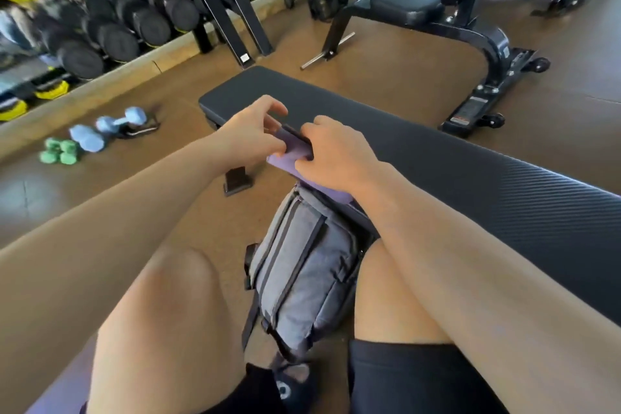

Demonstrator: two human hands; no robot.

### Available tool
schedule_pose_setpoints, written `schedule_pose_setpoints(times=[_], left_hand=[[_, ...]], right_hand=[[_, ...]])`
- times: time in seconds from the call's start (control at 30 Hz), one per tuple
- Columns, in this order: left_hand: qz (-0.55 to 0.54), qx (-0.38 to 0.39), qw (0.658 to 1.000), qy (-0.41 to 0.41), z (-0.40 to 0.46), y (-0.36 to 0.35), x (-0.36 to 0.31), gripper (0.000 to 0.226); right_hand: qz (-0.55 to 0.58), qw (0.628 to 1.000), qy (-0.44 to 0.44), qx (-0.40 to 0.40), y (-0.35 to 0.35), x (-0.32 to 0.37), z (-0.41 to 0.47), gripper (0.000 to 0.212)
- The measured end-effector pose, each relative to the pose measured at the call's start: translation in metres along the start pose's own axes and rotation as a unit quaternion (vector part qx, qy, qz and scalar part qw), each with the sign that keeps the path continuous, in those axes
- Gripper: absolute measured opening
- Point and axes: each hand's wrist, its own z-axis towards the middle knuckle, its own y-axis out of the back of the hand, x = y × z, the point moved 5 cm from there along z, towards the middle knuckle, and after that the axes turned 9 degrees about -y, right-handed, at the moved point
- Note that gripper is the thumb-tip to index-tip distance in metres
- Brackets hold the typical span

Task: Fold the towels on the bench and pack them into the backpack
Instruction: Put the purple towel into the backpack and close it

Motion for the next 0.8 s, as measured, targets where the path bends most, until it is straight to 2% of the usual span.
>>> schedule_pose_setpoints(times=[0.07,0.17,0.23,0.37,0.47,0.53,0.67,0.73,0.8], left_hand=[[0.008,-0.024,0.999,0.024,-0.003,-0.004,0.014,0.062],[0.044,-0.04,0.998,0.012,-0.011,-0.025,0.045,0.043],[0.067,-0.012,0.997,-0.018,-0.015,-0.044,0.066,0.033],[0.113,0.088,0.983,-0.117,-0.013,-0.077,0.093,0.049],[0.152,0.146,0.947,-0.243,-0.01,-0.098,0.091,0.06],[0.194,0.174,0.918,-0.299,-0.01,-0.109,0.089,0.061],[0.32,0.187,0.871,-0.322,-0.005,-0.119,0.089,0.061],[0.355,0.241,0.848,-0.31,-0.004,-0.116,0.088,0.056],[0.366,0.32,0.835,-0.257,-0.006,-0.109,0.098,0.046]], right_hand=[[0.004,0.999,-0.039,-0.012,-0.006,-0.003,0.005,0.021],[-0.005,0.996,-0.09,-0.009,-0.019,-0.005,0.011,0.023],[-0.013,0.993,-0.119,-0.005,-0.026,-0.007,0.018,0.021],[-0.016,0.982,-0.186,0.0,-0.033,-0.016,0.033,0.016],[0.006,0.977,-0.215,0.005,-0.04,-0.019,0.041,0.015],[0.023,0.973,-0.228,0.006,-0.045,-0.019,0.045,0.015],[0.034,0.971,-0.238,0.009,-0.052,-0.017,0.049,0.016],[0.038,0.97,-0.239,0.012,-0.053,-0.016,0.047,0.015],[0.054,0.97,-0.235,0.018,-0.055,-0.012,0.044,0.016]])
